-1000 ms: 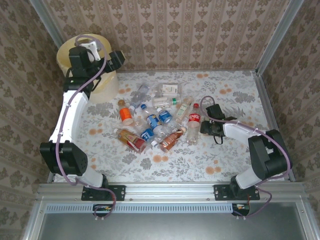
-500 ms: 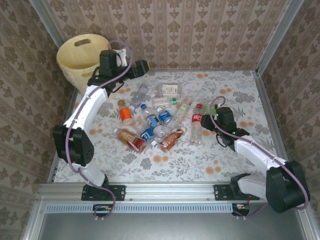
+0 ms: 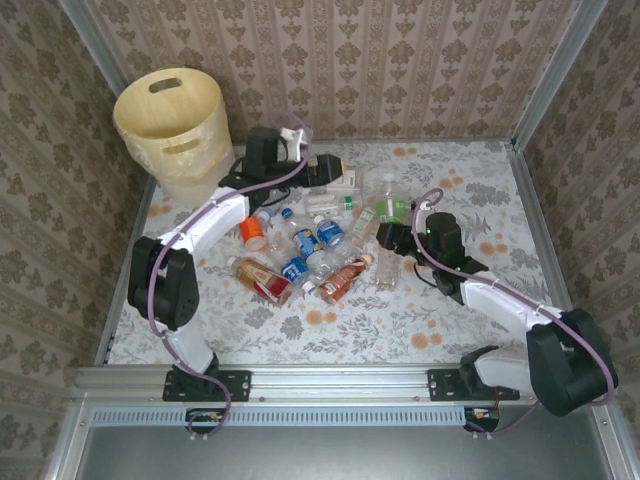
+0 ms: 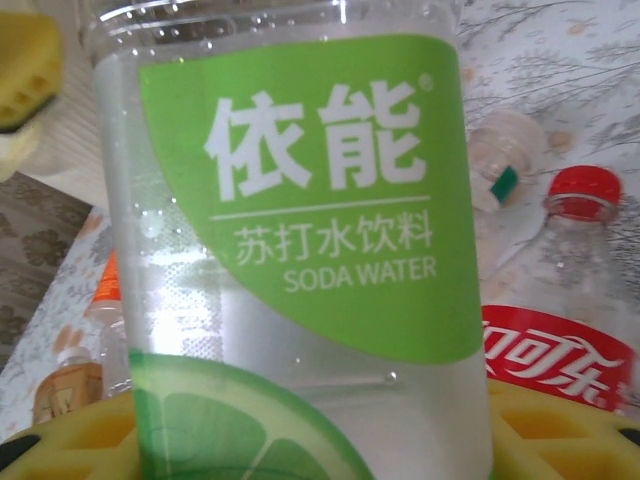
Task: Put the plastic bottles in the bin
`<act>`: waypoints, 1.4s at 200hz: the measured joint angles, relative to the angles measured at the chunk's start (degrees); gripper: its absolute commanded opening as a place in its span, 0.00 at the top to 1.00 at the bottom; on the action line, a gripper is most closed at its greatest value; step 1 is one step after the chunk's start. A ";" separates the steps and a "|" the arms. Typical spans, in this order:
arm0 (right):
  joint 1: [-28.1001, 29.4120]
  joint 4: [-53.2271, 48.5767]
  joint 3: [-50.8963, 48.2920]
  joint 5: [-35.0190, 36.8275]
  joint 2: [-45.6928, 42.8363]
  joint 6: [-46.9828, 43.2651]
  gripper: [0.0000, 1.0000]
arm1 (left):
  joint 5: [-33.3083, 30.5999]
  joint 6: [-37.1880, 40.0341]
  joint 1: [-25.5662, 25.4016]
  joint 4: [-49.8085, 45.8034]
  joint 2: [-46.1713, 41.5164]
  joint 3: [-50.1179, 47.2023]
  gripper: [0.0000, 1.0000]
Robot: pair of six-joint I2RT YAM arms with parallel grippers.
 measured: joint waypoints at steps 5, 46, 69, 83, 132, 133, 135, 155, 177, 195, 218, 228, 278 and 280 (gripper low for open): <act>0.26 0.90 0.00 -0.46 0.55 0.31 0.54 | 0.26 -0.31 -0.48 0.37 0.00 -0.55 0.00; 2.54 7.13 0.26 -3.15 4.48 2.12 0.54 | 0.52 -1.62 -5.18 3.67 0.00 -2.49 0.00; 3.50 9.35 1.44 -4.20 6.51 2.40 0.53 | 0.35 -1.62 -7.23 3.54 0.00 -2.64 0.00; 4.04 10.08 2.25 -4.57 7.10 2.40 0.53 | -0.37 -1.60 -8.26 3.37 0.00 -2.64 0.00; 5.62 12.11 4.76 -5.01 7.85 2.16 0.53 | -6.01 -0.48 -10.14 -1.18 0.00 -1.77 0.05; 5.64 12.13 4.79 -5.01 7.85 2.16 0.53 | -6.05 -0.48 -10.14 -1.20 0.00 -1.77 0.05; 5.68 12.28 4.83 -5.01 7.85 2.14 0.53 | -6.27 -0.39 -10.21 -1.36 0.00 -1.77 0.05; 6.19 12.74 5.33 -5.03 7.91 1.90 0.53 | -7.78 -0.20 -10.45 -2.56 0.00 -1.68 0.14; 6.58 13.38 6.25 -5.07 9.31 1.51 0.52 | -8.13 -0.15 -10.51 -3.28 0.15 -1.68 0.26; 6.93 13.46 6.27 -5.25 10.01 0.98 0.50 | -8.09 -0.11 -10.49 -3.26 0.24 -1.68 0.32; 7.04 13.55 6.27 -5.44 10.16 0.44 0.39 | -7.98 -0.35 -10.45 -3.15 0.26 -1.68 0.34; 7.04 13.57 6.27 -5.49 10.16 0.39 0.34 | -7.98 -0.37 -10.45 -3.06 0.26 -1.68 0.35; 7.15 14.21 6.25 -7.04 10.03 -0.74 0.10 | -7.89 -1.88 -10.19 -0.59 0.31 -1.68 0.38; 7.15 14.14 6.25 -7.13 10.01 -0.98 0.09 | -7.89 -1.90 -10.12 -0.52 0.31 -1.68 0.38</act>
